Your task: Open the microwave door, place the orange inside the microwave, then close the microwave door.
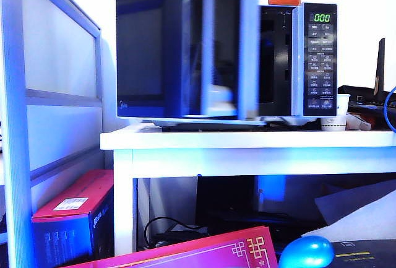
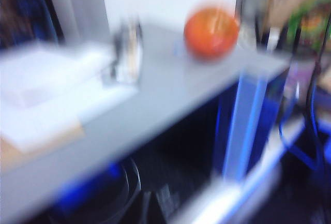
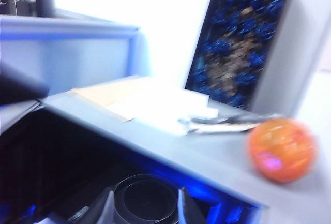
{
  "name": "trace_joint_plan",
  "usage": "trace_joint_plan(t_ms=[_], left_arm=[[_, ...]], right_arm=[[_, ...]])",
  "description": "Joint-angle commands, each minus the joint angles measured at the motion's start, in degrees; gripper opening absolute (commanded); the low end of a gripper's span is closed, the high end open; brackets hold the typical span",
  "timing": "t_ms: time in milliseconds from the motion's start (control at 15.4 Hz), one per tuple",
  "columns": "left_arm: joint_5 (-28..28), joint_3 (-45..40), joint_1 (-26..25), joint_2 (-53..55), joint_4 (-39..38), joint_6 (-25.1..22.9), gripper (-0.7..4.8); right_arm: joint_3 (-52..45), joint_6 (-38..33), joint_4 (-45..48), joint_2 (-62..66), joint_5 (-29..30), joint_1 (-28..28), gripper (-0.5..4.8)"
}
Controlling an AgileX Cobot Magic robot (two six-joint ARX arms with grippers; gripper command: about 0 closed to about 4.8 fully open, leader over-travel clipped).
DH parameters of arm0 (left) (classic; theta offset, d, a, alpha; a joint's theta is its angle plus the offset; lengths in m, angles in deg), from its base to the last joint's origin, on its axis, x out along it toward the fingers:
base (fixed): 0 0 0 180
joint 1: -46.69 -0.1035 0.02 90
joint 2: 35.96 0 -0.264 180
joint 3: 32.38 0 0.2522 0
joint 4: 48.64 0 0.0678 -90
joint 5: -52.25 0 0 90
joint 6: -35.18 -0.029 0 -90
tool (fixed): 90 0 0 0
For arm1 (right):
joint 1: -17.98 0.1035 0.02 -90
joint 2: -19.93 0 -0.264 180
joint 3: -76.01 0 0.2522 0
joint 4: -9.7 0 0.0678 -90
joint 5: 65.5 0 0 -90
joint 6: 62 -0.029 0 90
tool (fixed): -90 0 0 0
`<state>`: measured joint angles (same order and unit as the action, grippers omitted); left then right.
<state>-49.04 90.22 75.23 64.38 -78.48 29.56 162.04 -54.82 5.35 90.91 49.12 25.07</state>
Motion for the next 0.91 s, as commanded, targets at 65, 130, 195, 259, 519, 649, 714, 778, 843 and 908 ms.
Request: trace_joint_plan(t_ms=[65,130,195,259,519,649,714,778,843,908], left_arm=[[-0.09,0.17,0.02,0.44,-7.85,0.28,-0.03],[-0.09,0.17,0.02,0.55,-9.94,0.28,-0.03],[-0.11,0.17,0.02,0.57,-12.57,0.28,-0.03],[-0.09,0.17,0.02,0.57,-15.15,0.28,-0.03],[-0.09,0.17,0.02,0.66,-20.06,0.09,-0.03],[-0.11,0.17,0.02,0.66,-20.15,0.11,-0.03],[-0.11,0.17,0.02,0.66,-20.35,0.11,-0.03],[-0.15,0.17,0.02,0.66,-20.37,0.11,-0.03],[-0.15,0.17,0.02,0.66,-20.35,0.09,-0.03],[-0.15,0.17,0.02,0.66,-20.35,0.11,-0.03]], right_arm=[[0.17,-0.09,4.17,0.26,-5.51,-0.02,1.75],[0.17,-0.09,4.5,0.46,-6.08,-0.02,1.75],[0.17,-0.09,4.63,0.83,-7.26,-0.02,1.75],[0.17,-0.09,4.61,0.98,-7.37,-0.02,1.75],[0.17,-0.09,6.25,2.25,-8.2,-0.02,1.75],[0.17,-0.11,10.03,4.22,-8.22,-0.02,1.75],[0.2,-0.42,12.41,6.14,-8.31,-0.02,1.76],[0.22,-2.93,13.75,7.91,-9.49,-0.02,1.91],[0.22,-3.17,14.64,9.4,-9.75,-0.02,3.17],[0.22,-4.17,16.31,11.06,-12.83,-0.02,4.79]])
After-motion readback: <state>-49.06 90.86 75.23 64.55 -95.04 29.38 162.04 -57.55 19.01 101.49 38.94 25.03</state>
